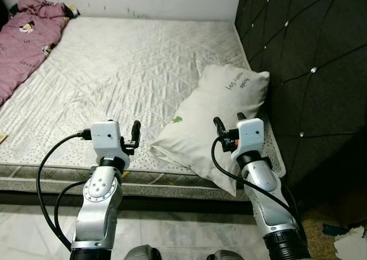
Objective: Clean up the room
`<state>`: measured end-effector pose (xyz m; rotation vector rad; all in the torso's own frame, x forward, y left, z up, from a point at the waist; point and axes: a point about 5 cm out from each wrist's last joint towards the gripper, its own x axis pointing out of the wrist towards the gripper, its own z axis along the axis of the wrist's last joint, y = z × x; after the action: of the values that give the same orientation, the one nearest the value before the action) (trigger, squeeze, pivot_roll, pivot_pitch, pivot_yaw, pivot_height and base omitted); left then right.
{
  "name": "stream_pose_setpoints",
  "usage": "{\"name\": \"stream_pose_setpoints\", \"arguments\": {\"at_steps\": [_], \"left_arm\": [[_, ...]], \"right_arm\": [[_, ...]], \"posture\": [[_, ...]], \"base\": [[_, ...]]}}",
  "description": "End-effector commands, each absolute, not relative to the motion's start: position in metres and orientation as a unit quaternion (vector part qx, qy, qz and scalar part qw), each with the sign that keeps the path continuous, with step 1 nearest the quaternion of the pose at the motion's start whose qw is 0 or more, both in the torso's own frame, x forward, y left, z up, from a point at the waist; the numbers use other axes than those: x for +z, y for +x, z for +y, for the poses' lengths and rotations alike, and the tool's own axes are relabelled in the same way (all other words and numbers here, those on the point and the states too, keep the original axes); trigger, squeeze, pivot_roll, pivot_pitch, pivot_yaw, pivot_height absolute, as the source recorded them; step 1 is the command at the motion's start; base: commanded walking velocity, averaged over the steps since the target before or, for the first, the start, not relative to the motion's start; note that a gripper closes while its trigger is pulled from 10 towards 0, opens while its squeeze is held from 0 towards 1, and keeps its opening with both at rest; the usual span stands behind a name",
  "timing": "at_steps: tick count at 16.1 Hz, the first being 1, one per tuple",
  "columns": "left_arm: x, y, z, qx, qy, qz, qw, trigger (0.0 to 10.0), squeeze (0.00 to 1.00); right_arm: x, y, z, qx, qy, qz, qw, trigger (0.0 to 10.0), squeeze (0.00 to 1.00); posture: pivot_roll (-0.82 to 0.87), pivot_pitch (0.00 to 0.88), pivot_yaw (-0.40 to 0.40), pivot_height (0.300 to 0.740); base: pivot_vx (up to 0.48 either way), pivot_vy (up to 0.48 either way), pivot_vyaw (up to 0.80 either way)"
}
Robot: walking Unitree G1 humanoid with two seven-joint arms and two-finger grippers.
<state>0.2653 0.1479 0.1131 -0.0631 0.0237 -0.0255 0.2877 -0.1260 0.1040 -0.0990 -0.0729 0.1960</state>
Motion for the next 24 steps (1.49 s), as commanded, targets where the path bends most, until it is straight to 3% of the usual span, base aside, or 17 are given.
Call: {"name": "stream_pose_setpoints", "arguments": {"at_steps": [1, 3, 4, 5, 6, 21, 22, 23, 24], "left_arm": [[0.114, 0.266, 0.149, -0.011, -0.028, 0.013, 0.999, 10.0, 0.00], [0.114, 0.266, 0.148, -0.012, -0.031, 0.012, 0.999, 10.0, 0.00], [0.114, 0.266, 0.148, -0.014, -0.038, 0.010, 0.999, 10.0, 0.18], [0.114, 0.266, 0.148, -0.013, -0.043, 0.009, 0.999, 10.0, 0.99], [0.114, 0.265, 0.148, -0.013, -0.045, 0.008, 0.999, 10.0, 1.00], [0.113, 0.263, 0.150, 0.000, -0.056, 0.012, 0.998, 10.0, 1.00], [0.111, 0.264, 0.153, 0.013, -0.052, 0.022, 0.998, 10.0, 0.56], [0.109, 0.265, 0.157, 0.027, -0.020, 0.031, 0.999, 10.0, 0.00], [0.106, 0.265, 0.159, 0.033, 0.012, 0.045, 0.998, 10.0, 0.00]], "right_arm": [[0.106, 0.289, -0.126, 0.100, -0.049, -0.037, 0.993, 10.0, 0.00], [0.106, 0.289, -0.126, 0.100, -0.049, -0.037, 0.993, 10.0, 0.00], [0.106, 0.289, -0.126, 0.100, -0.046, -0.038, 0.993, 10.0, 1.00], [0.106, 0.289, -0.126, 0.101, -0.044, -0.039, 0.993, 10.0, 1.00], [0.106, 0.288, -0.127, 0.102, -0.043, -0.039, 0.993, 10.0, 1.00], [0.111, 0.287, -0.134, 0.075, -0.024, -0.052, 0.996, 10.0, 1.00], [0.111, 0.288, -0.136, 0.065, -0.015, -0.048, 0.997, 10.0, 1.00], [0.111, 0.289, -0.136, 0.058, -0.037, -0.047, 0.996, 10.0, 1.00], [0.111, 0.289, -0.135, 0.058, -0.072, -0.046, 0.995, 10.0, 1.00]], "posture": [[-0.05, 0.023, 0.011, 0.740], [-0.05, 0.022, 0.009, 0.740], [-0.05, 0.020, 0.008, 0.740], [-0.05, 0.020, 0.007, 0.740], [-0.05, 0.019, 0.006, 0.740], [-0.05, 0.031, 0.003, 0.740], [-0.05, 0.031, 0.004, 0.740], [-0.05, 0.032, 0.005, 0.740], [-0.05, 0.032, 0.006, 0.740]], "base": [[0.000, 0.000, 0.00], [0.000, 0.000, 0.00], [0.000, 0.000, 0.00], [0.000, 0.000, 0.00], [0.000, 0.000, 0.00], [0.000, 0.000, 0.00], [0.000, 0.000, 0.00], [0.000, 0.000, 0.00], [0.000, 0.000, 0.00]]}}
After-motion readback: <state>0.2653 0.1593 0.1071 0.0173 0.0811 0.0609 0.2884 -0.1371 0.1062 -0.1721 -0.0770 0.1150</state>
